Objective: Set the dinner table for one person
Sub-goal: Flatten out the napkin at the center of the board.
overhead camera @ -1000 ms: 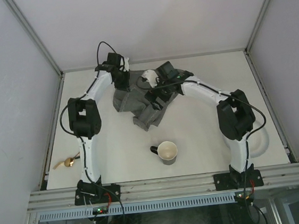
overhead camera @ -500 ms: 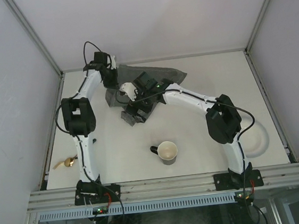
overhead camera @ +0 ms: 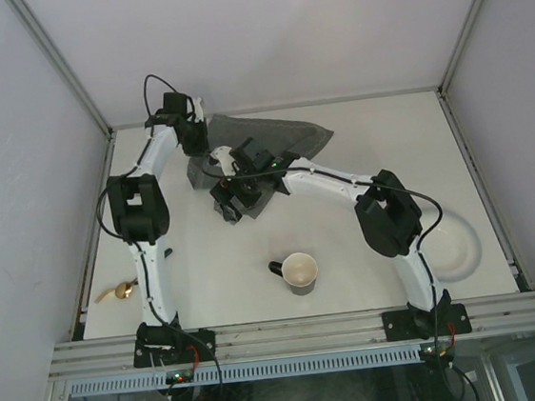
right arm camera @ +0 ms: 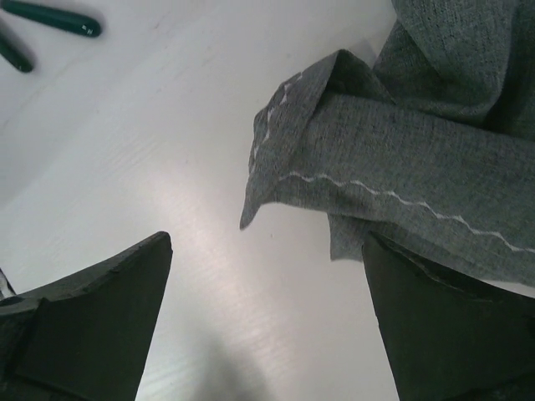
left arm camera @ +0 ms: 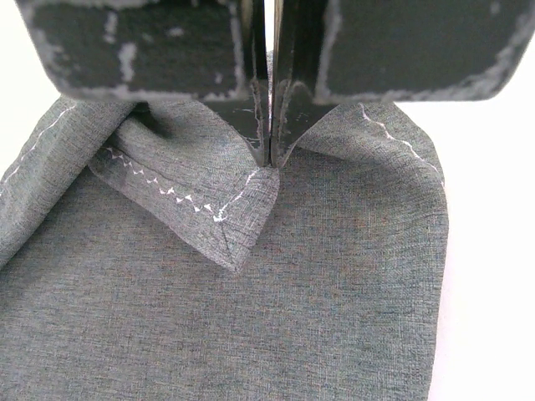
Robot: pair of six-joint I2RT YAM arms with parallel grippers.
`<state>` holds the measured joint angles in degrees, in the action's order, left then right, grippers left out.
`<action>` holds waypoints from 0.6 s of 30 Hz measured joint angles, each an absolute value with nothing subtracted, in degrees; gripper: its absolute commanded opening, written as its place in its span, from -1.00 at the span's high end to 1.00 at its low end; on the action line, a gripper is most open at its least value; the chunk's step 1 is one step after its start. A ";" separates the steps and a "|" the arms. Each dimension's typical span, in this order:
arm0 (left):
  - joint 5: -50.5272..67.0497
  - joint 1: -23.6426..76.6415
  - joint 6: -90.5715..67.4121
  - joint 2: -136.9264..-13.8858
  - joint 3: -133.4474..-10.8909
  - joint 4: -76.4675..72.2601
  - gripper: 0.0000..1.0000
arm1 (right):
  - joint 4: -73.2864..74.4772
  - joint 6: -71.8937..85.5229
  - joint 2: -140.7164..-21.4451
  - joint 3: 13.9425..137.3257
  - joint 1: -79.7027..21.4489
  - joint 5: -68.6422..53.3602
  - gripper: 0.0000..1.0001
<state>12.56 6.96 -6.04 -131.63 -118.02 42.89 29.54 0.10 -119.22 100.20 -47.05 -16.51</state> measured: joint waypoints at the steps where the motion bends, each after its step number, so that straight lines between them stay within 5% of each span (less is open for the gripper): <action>1: 12.64 6.92 -6.04 -131.63 -118.02 42.83 1.00 | 28.97 1.02 -120.03 100.66 -47.24 -16.36 -0.86; 11: 13.45 6.42 -6.04 -131.63 -118.02 42.65 0.99 | 26.63 7.33 -126.45 102.17 -49.98 -15.11 -0.46; 18: 13.98 6.24 -6.11 -131.63 -118.02 42.54 0.99 | 25.96 8.54 -126.45 102.17 -50.22 -15.18 0.37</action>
<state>13.98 6.24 -6.11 -131.63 -118.02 42.54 25.96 8.54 -126.45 102.17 -50.22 -15.18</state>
